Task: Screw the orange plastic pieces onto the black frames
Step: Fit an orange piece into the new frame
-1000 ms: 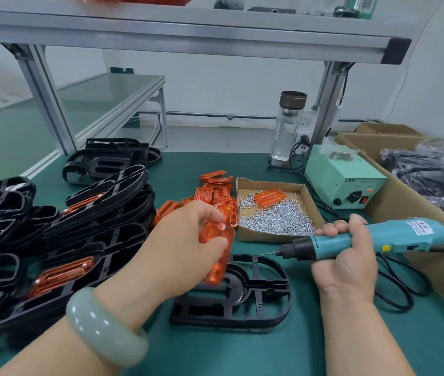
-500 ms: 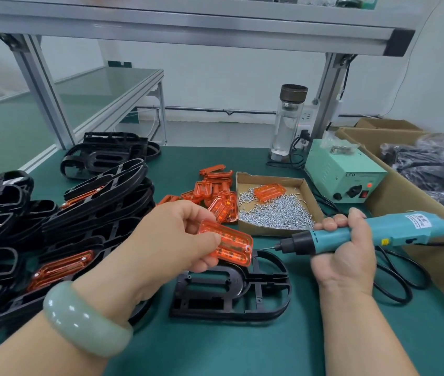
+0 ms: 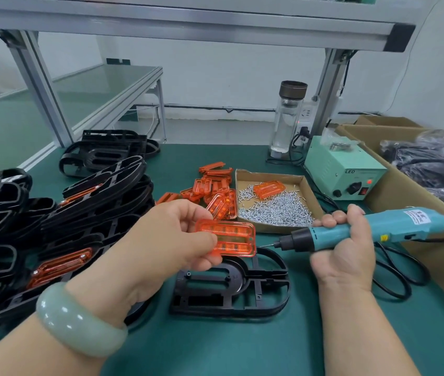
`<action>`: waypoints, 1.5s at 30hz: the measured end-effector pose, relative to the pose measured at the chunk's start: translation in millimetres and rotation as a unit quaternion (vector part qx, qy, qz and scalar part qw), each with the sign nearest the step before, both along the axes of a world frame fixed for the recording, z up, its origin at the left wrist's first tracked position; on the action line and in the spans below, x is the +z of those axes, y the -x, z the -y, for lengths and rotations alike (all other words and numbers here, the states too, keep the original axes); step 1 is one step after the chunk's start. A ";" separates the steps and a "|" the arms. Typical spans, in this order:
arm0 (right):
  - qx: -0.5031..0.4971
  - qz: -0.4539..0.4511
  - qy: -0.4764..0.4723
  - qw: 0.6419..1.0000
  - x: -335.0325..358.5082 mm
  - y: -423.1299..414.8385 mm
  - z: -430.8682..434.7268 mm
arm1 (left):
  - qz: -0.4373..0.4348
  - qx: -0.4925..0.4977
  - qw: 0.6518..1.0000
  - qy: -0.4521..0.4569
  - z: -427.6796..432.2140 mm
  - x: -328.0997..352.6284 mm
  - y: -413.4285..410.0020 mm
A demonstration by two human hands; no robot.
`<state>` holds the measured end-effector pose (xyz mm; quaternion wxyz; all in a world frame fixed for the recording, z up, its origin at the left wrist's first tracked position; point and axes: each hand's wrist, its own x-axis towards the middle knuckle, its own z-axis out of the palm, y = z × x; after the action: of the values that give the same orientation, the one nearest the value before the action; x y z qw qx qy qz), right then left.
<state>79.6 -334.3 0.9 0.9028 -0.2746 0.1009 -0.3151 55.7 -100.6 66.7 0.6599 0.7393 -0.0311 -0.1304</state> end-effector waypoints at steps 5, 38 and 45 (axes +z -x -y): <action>0.005 0.001 -0.009 1.000 -0.3 0.0 0.3 | -0.056 -0.021 0.996 0.066 -0.5 1.9 1.5; 0.016 0.009 -0.013 1.000 -4.7 -2.8 2.4 | 0.217 -0.278 0.787 -0.505 29.7 -15.1 -41.4; 0.014 0.007 -0.008 1.000 -4.9 -2.5 2.3 | 0.256 -0.232 0.772 -0.534 29.5 -27.6 -37.9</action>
<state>82.2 -336.6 -4.0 0.9100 -0.2665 0.0934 -0.3036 93.6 -130.1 39.1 0.0761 0.9490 -0.2950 -0.0810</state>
